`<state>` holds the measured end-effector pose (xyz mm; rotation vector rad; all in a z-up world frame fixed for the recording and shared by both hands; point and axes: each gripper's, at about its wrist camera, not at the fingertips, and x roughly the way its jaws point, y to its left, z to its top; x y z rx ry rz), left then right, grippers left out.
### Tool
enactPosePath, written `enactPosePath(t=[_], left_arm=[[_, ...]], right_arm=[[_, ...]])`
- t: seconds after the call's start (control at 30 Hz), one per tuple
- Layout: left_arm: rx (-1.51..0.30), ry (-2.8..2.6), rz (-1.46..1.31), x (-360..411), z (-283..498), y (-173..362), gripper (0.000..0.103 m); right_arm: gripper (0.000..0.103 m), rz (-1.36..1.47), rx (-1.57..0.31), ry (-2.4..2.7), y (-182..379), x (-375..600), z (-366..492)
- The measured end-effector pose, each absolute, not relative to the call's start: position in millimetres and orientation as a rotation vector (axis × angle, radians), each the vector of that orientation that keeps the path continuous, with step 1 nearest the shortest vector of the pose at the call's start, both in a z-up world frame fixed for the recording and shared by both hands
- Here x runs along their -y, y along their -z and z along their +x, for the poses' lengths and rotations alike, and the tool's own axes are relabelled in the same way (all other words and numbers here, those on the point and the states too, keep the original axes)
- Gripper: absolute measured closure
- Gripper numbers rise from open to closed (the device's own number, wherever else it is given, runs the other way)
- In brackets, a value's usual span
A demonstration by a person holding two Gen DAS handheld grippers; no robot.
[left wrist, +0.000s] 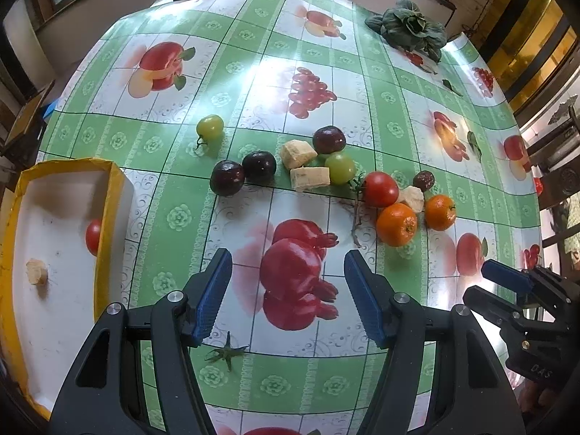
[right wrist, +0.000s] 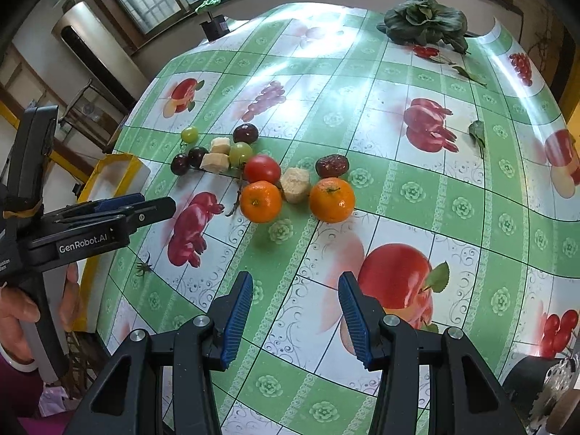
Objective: Organize fruits
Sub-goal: 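Move both open grippers back toward the row of fruits, then grasp the dark plum with the left gripper while the right gripper grasps an orange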
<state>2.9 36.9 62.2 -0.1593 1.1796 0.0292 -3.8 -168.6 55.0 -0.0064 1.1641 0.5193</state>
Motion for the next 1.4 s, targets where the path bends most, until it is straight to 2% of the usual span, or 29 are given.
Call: enactPosePath(t=[0.4,1.0,1.07,1.1,1.13,1.17,1.4], left_arm=[[-1.186,-0.034,-0.171,-55,8,-55,0.038],[-1.187,-0.003,-0.139,-91,56,-27,0.039],[-1.183,0.007,-0.141,-91,59,-25,0.048],[-1.185,0.012,-0.143,-91,60,-24,0.064],[-1.194,0.019,-0.144,-91,61,-22,0.072],[-1.185,0.016,-0.134,-91,61,-22,0.076],[-1.175,-0.002,-0.165,-95,47,-27,0.077]], right_arm=[[0.055,-0.016,-1.186,-0.539,-48,157,-1],[0.055,-0.013,-1.190,-0.561,-44,137,8],[0.055,-0.009,-1.186,-0.561,-44,135,12],[0.055,-0.005,-1.184,-0.562,-43,134,14],[0.055,0.000,-1.182,-0.562,-43,133,16],[0.055,0.005,-1.179,-0.563,-43,132,18],[0.055,0.012,-1.164,-0.558,-38,121,30]])
